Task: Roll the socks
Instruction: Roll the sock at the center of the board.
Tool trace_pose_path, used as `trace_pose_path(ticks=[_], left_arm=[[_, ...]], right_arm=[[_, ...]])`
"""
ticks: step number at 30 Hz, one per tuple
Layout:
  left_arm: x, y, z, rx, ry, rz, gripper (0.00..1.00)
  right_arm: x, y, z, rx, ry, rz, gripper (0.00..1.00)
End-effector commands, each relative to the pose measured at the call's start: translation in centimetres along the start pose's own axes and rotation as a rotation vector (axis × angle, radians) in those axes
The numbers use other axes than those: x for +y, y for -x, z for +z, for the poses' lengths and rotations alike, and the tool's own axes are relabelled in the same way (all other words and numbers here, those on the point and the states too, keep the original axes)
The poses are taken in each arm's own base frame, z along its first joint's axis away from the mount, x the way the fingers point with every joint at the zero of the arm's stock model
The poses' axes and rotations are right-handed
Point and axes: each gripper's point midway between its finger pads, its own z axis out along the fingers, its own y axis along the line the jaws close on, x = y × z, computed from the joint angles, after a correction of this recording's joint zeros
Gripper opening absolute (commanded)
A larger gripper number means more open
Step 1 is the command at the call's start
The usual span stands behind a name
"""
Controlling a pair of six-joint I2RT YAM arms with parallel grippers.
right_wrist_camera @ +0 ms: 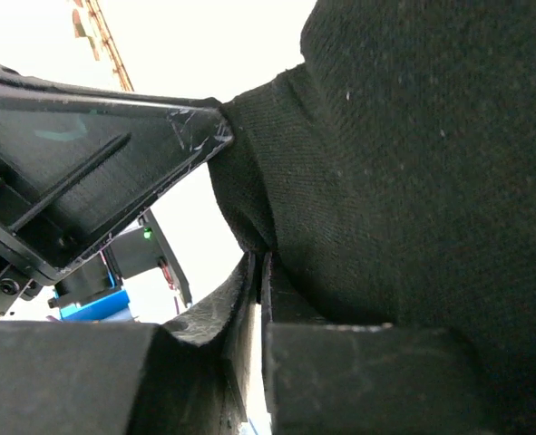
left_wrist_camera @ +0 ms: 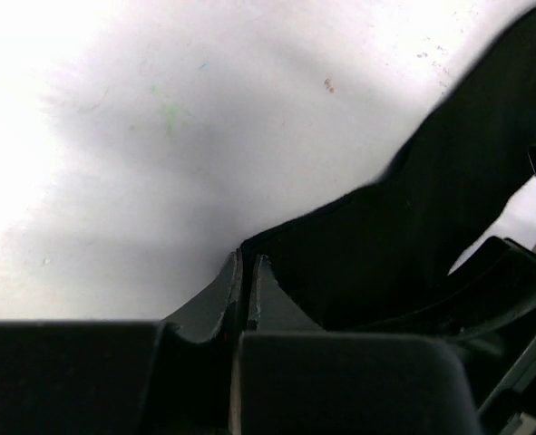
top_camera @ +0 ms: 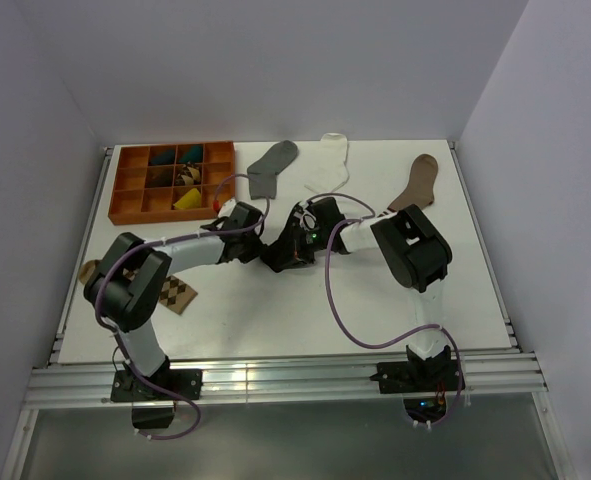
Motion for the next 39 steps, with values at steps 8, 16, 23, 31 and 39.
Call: trace_pose_path(ticks=[8, 16, 23, 31, 39], left_arm=[[0.6, 0.4, 0.3, 0.047, 0.138, 0.135, 0.0], [0.0, 0.1, 0.2, 0.048, 0.126, 0.148, 0.0], [-0.1, -0.3, 0.1, 0.054, 0.122, 0.151, 0.0], [-0.1, -0.4, -0.2, 0.051, 0.118, 0.127, 0.01], [0.0, -0.8, -0.3, 0.063, 0.105, 0.11, 0.0]], right_arm=[[-0.9, 1.3, -1.2, -0.16, -0.073, -0.126, 0.3], [0.8, 2.1, -2.0, -0.264, -0.059, -0.223, 0.35], [2.7, 2.3, -2.3, -0.334, -0.04, -0.334, 0.38], [3.4, 2.2, -1.8, -0.388, -0.138, -0.517, 0.41], [3.4, 1.8, -1.3, -0.442, -0.26, -0.68, 0.45]])
